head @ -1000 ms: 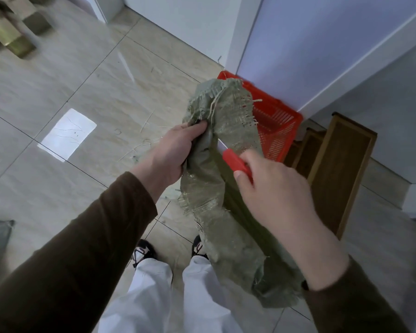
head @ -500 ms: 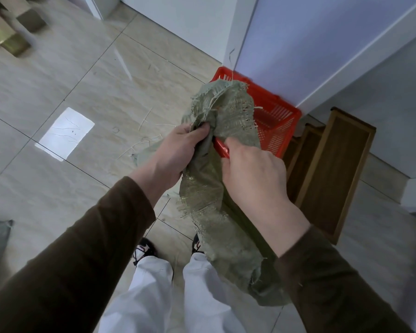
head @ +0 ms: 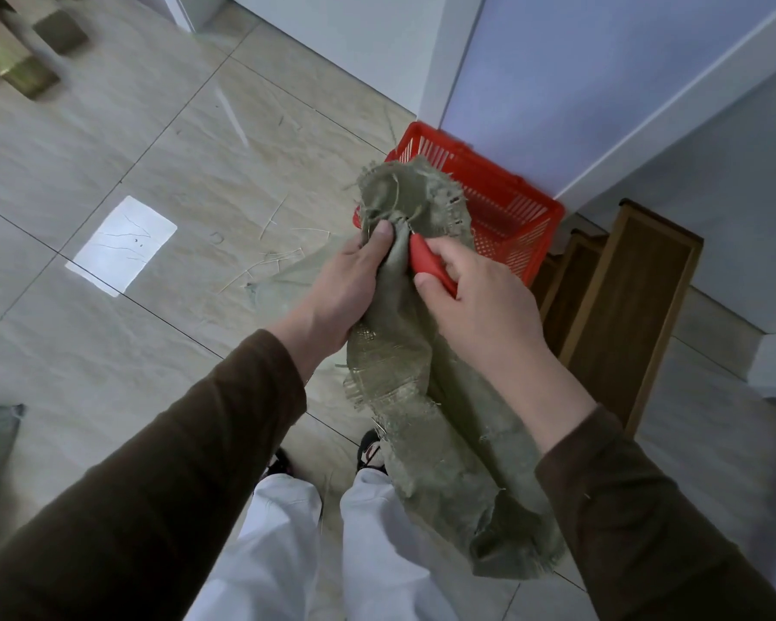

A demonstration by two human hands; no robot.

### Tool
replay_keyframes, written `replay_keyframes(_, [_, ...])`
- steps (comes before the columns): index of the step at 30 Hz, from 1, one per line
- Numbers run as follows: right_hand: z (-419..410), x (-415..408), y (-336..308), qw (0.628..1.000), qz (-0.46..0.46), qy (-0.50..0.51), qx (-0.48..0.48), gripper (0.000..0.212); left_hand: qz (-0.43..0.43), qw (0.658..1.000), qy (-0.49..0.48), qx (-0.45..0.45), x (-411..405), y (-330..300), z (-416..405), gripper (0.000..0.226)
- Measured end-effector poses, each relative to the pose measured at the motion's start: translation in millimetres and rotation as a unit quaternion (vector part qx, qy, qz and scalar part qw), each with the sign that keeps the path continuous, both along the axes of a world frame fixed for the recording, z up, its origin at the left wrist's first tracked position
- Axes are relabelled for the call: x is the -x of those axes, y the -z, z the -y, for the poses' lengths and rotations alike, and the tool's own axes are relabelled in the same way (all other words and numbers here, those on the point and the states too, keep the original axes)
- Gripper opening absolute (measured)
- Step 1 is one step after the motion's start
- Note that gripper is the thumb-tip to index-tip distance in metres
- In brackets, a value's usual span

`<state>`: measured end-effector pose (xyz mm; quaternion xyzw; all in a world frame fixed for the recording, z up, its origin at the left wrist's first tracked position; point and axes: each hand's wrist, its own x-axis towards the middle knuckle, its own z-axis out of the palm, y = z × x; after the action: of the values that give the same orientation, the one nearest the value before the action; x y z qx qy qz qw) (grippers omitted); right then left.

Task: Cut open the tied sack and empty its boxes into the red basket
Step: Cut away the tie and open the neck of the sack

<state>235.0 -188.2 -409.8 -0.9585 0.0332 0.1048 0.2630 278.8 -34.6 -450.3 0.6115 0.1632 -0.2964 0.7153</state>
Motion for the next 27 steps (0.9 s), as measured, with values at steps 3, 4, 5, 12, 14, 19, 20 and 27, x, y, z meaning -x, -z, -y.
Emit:
replay_keyframes(3, [6, -2, 4, 0.994, -0.056, 0.041, -0.079, 0.021, 0.054, 0.998, -0.001, -0.04, 3, 6, 4, 0.033])
replay_keyframes(4, [10, -1, 6, 0.99, -0.065, 0.06, -0.109, 0.019, 0.067, 0.996, 0.001, -0.061, 2, 7, 3, 0.033])
replay_keyframes(5, [13, -1, 6, 0.986, -0.069, 0.073, -0.135, 0.017, 0.078, 0.994, 0.004, -0.08, 1, 8, 2, 0.032])
replay_keyframes(12, [24, 4, 8, 0.978, -0.067, 0.09, -0.176, 0.011, 0.073, 0.988, 0.001, -0.135, -5, 13, 3, 0.034])
replay_keyframes(14, [47, 2, 5, 0.975, -0.031, 0.161, -0.15, 0.009, 0.028, 0.982, -0.077, -0.169, -11, 19, -15, 0.032])
replay_keyframes(19, [40, -4, 7, 0.974, -0.028, 0.113, -0.195, 0.008, 0.049, 0.987, -0.027, -0.149, 1, 21, -13, 0.035])
replay_keyframes(20, [29, -5, 10, 0.972, -0.031, 0.117, -0.202, 0.002, 0.047, 0.992, -0.02, -0.119, 2, 19, -6, 0.036])
replay_keyframes(27, [10, -10, 25, 0.868, -0.12, 0.293, -0.382, 0.074, -0.005, 1.0, -0.03, 0.01, 13, 4, -8, 0.04])
